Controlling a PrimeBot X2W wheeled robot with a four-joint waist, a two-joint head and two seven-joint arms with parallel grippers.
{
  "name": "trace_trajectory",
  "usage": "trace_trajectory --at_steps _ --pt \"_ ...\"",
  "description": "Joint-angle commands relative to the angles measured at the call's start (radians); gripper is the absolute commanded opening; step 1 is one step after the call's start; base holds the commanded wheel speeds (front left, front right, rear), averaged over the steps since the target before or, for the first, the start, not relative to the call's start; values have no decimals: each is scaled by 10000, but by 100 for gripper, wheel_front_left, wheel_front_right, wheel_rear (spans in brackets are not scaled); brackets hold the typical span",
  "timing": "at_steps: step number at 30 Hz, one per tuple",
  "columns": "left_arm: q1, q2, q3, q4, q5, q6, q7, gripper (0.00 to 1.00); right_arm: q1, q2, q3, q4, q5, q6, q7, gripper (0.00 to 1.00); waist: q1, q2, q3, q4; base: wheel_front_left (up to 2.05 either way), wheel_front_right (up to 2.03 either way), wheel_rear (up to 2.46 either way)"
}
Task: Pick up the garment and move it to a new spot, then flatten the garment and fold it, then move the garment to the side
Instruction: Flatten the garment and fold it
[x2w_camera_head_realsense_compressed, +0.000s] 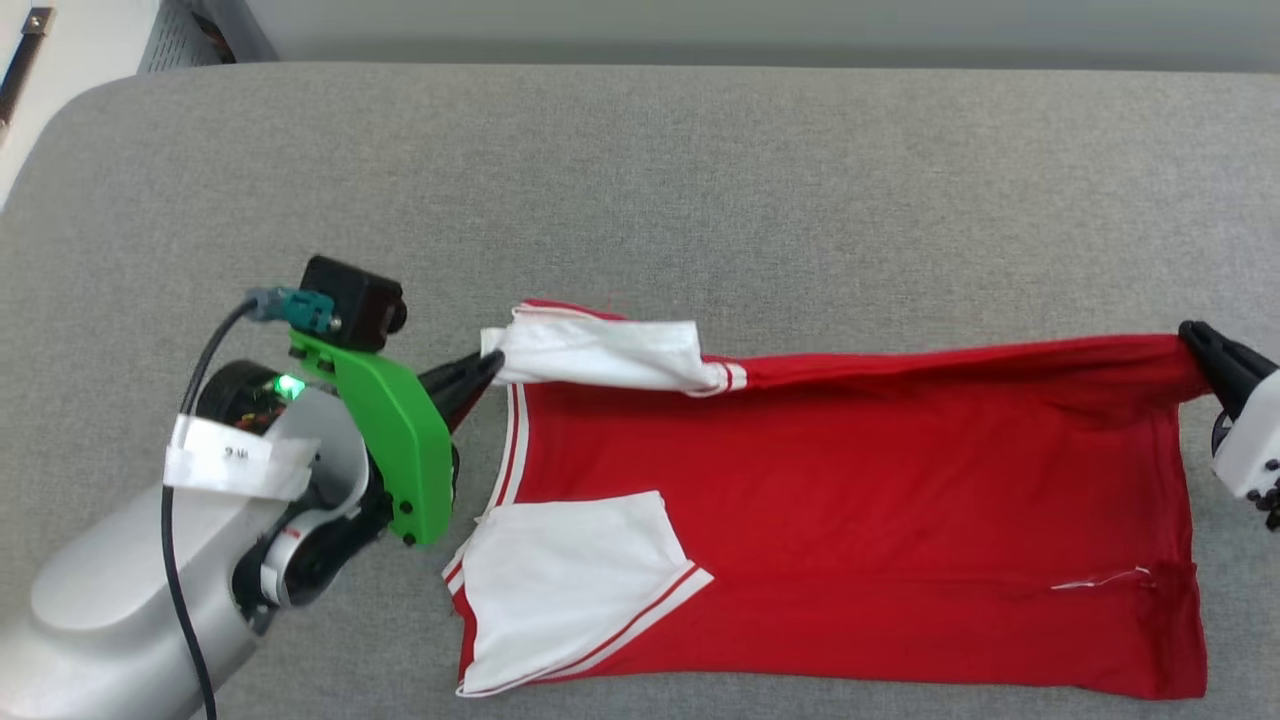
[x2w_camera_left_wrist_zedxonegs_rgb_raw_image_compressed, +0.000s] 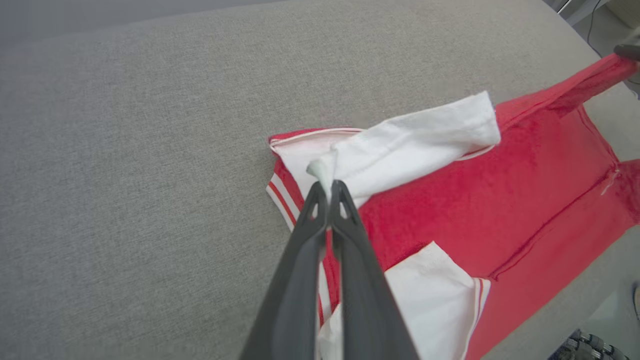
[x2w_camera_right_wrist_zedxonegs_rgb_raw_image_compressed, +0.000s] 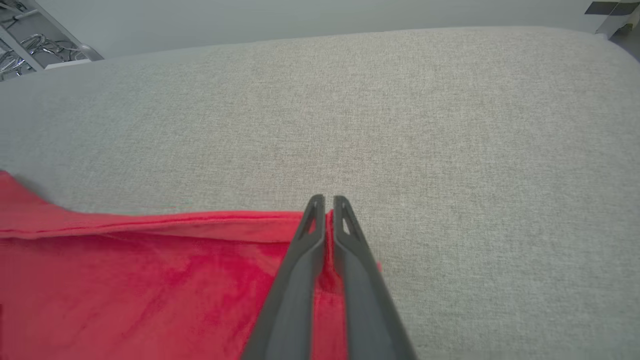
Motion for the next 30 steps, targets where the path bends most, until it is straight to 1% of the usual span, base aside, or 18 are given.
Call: trace_trajectory --at_steps 1,7,12,15,22,25,30 --pt "392 129 -19 -135 -147 144 -123 0 327 -105 36 -135 203 -7 -124 0 0 0 -302 50 0 0 0" --pt "1437 353 -261 -600 -335 500 -347 0 1428 -357 144 -456 818 -7 -41 0 0 0 -485 84 0 0 0" --pt "2049 331 -538 -734 -349 703 -460 0 2054 -647 277 -638 1020 -7 -15 0 0 0 -510 123 0 0 0" --pt "2314 257 -761 -715 -324 729 -434 0 2378 -749 453 -705 1196 -7 114 0 0 0 -528 153 0 0 0" --pt "2501 196 -1066 -397 -198 768 -290 0 2756 -1231 1063 -899 1323 -7 608 0 0 0 -532 165 0 0 0" --pt "2565 141 -1095 -321 -269 722 -281 0 2807 -1428 1242 -912 1224 -7 719 0 0 0 -513 157 0 0 0" --pt "2647 78 -1219 -193 -332 632 -166 0 2934 -1540 1456 -849 1217 -7 891 0 0 0 -476 171 0 0 0"
